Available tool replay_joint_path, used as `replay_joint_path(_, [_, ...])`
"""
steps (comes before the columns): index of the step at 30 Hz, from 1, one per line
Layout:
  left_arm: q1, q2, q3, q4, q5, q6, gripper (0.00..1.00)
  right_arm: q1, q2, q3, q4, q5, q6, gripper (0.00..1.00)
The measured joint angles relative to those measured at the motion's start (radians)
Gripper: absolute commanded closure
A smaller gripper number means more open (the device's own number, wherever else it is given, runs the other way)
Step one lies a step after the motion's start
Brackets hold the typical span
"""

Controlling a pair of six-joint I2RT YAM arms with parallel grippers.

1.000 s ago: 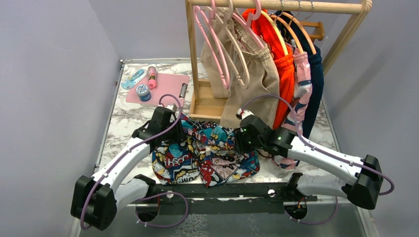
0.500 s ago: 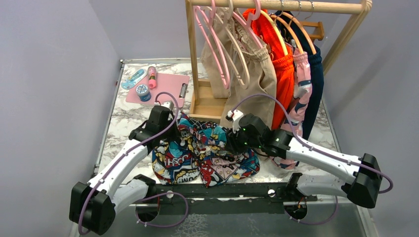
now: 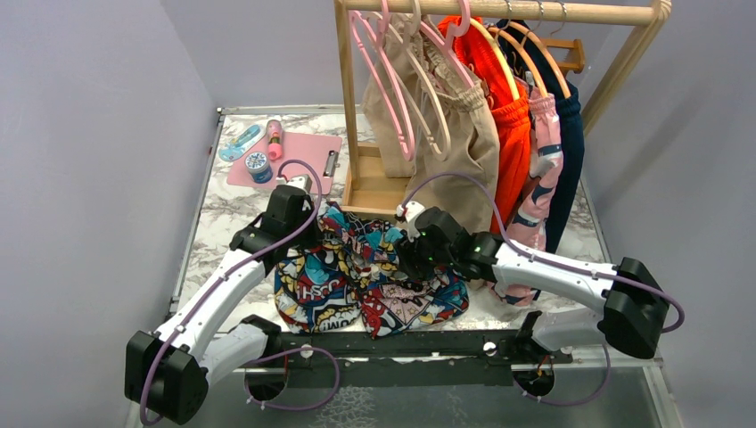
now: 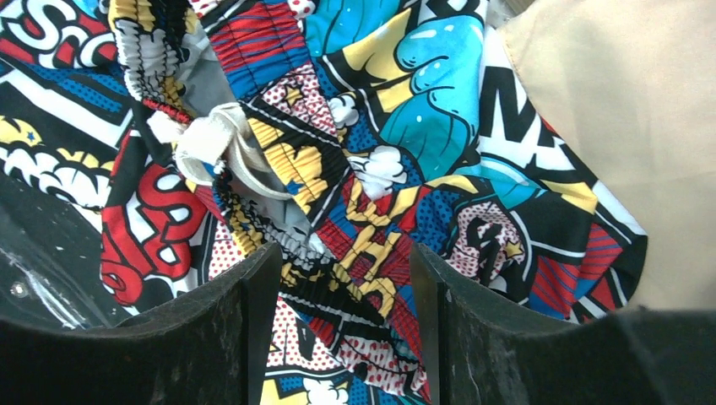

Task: Place the shorts on the hanger
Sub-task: Adjust the shorts at the center of the board.

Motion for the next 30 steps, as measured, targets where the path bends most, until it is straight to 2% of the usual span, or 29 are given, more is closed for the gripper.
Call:
replay_joint_path(11, [0.0, 0.0, 0.0, -0.001, -0.016, 0.005, 1.0, 0.0, 0.009, 0.016, -0.109, 0.082, 0.014, 0.37])
replay_joint_path(21, [0.0, 0.0, 0.0, -0.001, -0.014, 0.008, 1.0, 0.0, 0.098, 0.046, -0.16, 0.129, 0.023, 0.39])
replay_joint_path(24, [0.0, 0.0, -0.001, 0.0, -0.013, 0.008, 1.0, 0.0, 0.122, 0.055, -0.163, 0.139, 0.022, 0.49])
replay_joint_path(30, [0.0, -0.004, -0.003, 0.0, -0.008, 0.009, 1.0, 0.0, 0.14, 0.062, -0.161, 0.207, 0.04, 0.9])
